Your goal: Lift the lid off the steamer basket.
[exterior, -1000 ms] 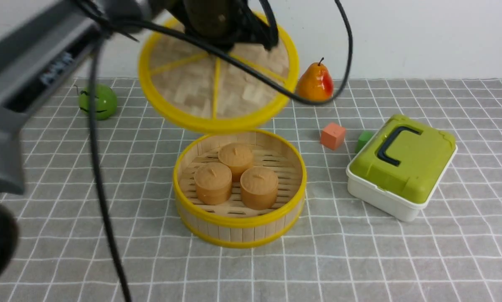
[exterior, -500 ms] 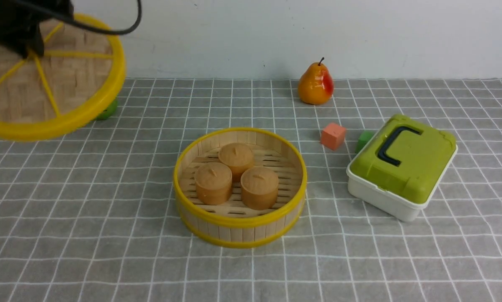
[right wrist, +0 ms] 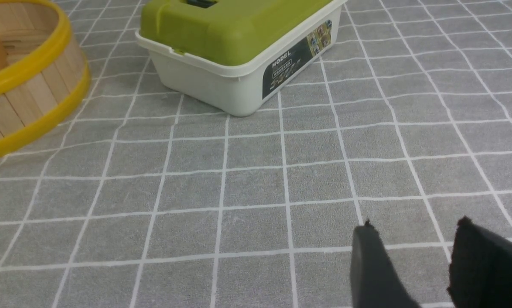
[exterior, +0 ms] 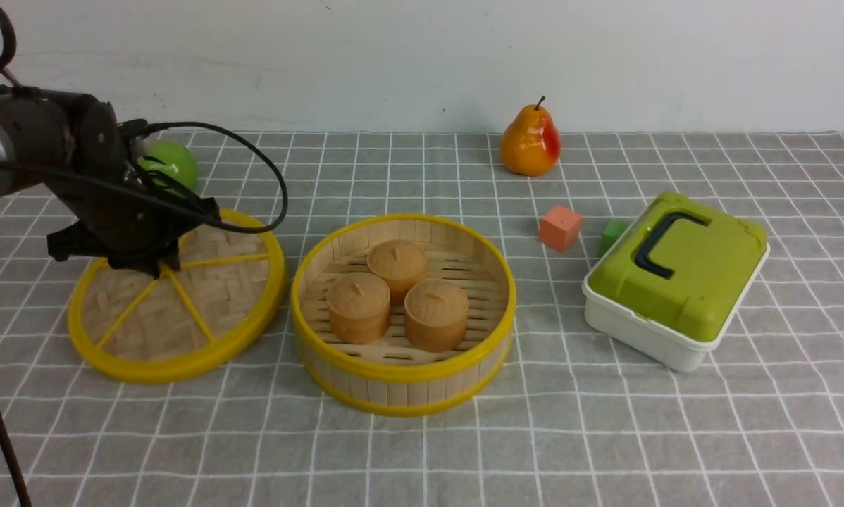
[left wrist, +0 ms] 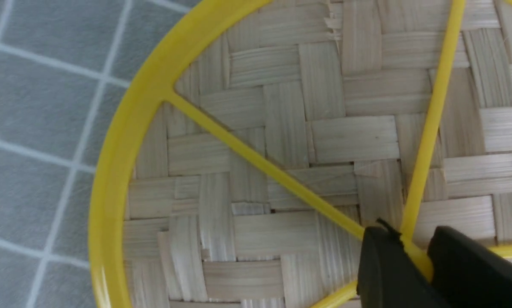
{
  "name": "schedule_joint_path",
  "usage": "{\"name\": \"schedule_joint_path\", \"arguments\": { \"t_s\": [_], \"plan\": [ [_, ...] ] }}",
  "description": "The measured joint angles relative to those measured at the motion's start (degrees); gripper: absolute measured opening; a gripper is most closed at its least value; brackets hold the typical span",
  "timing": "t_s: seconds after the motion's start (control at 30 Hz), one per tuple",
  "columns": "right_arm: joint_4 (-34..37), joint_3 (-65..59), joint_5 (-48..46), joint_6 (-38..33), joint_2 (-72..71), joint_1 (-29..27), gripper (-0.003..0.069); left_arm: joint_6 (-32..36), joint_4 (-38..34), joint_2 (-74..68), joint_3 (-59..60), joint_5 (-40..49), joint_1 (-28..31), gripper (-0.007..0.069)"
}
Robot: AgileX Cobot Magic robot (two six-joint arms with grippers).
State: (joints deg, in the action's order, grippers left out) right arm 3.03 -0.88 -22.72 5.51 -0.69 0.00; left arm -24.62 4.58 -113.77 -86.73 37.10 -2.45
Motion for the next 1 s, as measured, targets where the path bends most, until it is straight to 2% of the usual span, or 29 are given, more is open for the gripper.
{"name": "schedule_joint_path", "arguments": {
  "t_s": [0.07,0.13,0.17,0.2,0.33,0.37,0.4,0.47,0.57,0.7,0.87,0.9,0.93,1.0],
  "plan": [
    [0.0,0.0,0.0,0.0,0.0,0.0,0.0241,-0.2,0.0,0.0,0.0,-0.4,0.0,0.0161],
    [0.0,0.0,0.0,0.0,0.0,0.0,0.0241,-1.3,0.0,0.2,0.0,-2.4,0.0,0.0274],
    [0.0,0.0,0.0,0.0,0.0,0.0,0.0241,-1.4,0.0,0.3,0.0,-2.7,0.0,0.0281],
    [0.0,0.0,0.0,0.0,0.0,0.0,0.0241,-1.9,0.0,1.7,0.1,-3.8,-0.1,0.0334],
    [0.0,0.0,0.0,0.0,0.0,0.0,0.0241,-2.0,-0.1,6.9,0.4,-6.7,-0.4,0.0356],
    [0.0,0.0,0.0,0.0,0.0,0.0,0.0241,-2.0,-0.1,11.6,0.5,-8.3,-0.6,0.0342],
    [0.0,0.0,0.0,0.0,0.0,0.0,0.0241,-1.9,-0.1,20.4,0.8,-11.0,-1.2,0.0293],
    [0.0,0.0,0.0,0.0,0.0,0.0,0.0241,-1.3,-0.1,24.6,1.4,-13.0,-1.6,0.0261],
    [0.0,0.0,0.0,0.0,0.0,0.0,0.0241,2.3,0.1,40.0,5.7,-21.0,-3.4,0.0129],
    [0.0,0.0,0.0,0.0,0.0,0.0,0.0241,3.4,0.1,55.4,16.2,-25.4,-5.7,-0.0006],
    [0.0,0.0,0.0,0.0,0.0,0.0,0.0241,3.6,0.1,69.4,35.5,-25.0,-7.1,-0.0013],
    [0.0,0.0,0.0,0.0,0.0,0.0,0.0241,3.6,0.0,69.9,35.5,-24.9,-7.1,-0.0013],
    [0.0,0.0,0.0,0.0,0.0,0.0,0.0241,3.6,-0.2,73.2,41.7,-24.4,-7.2,-0.0013],
    [0.0,0.0,0.0,0.0,0.0,0.0,0.0241,3.6,-0.6,76.1,45.9,-24.1,-7.2,-0.0013]
  ]
}}
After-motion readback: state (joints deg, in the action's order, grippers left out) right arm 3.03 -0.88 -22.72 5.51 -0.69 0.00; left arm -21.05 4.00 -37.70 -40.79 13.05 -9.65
